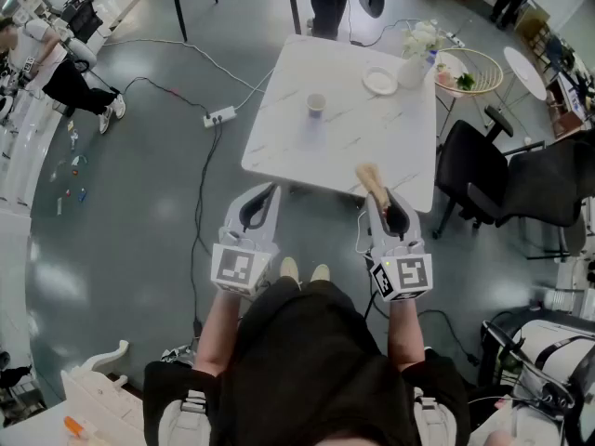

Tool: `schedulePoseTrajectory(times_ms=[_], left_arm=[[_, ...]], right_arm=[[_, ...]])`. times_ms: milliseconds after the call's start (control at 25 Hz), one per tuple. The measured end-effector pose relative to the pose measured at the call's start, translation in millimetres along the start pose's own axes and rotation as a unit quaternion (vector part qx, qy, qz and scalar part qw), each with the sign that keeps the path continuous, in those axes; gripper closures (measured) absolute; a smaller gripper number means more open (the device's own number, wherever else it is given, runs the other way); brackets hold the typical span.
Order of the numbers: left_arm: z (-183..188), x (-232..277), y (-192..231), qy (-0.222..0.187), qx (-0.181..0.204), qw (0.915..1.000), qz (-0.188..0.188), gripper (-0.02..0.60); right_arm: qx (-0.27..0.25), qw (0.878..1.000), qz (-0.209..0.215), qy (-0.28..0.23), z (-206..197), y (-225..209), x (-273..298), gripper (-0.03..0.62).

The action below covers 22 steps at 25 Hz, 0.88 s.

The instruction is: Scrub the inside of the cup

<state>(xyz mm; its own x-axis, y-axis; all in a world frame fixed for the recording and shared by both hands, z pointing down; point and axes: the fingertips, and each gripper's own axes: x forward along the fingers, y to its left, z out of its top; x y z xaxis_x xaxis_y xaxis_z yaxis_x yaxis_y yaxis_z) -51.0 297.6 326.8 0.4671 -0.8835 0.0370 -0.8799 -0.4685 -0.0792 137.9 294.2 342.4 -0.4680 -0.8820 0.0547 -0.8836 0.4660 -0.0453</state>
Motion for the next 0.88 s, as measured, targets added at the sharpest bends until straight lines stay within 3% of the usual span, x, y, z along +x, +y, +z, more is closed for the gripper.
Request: schedulePoseTrajectory(times_ms=[880], left_arm=[[-1.7, 14.6, -10.6, 0.004, 0.000, 1.0000, 0.002, 0.574]], right_arm=[[0.014, 1.000, -0.001, -0.002, -2.2, -17.6, 2.6, 0.487]])
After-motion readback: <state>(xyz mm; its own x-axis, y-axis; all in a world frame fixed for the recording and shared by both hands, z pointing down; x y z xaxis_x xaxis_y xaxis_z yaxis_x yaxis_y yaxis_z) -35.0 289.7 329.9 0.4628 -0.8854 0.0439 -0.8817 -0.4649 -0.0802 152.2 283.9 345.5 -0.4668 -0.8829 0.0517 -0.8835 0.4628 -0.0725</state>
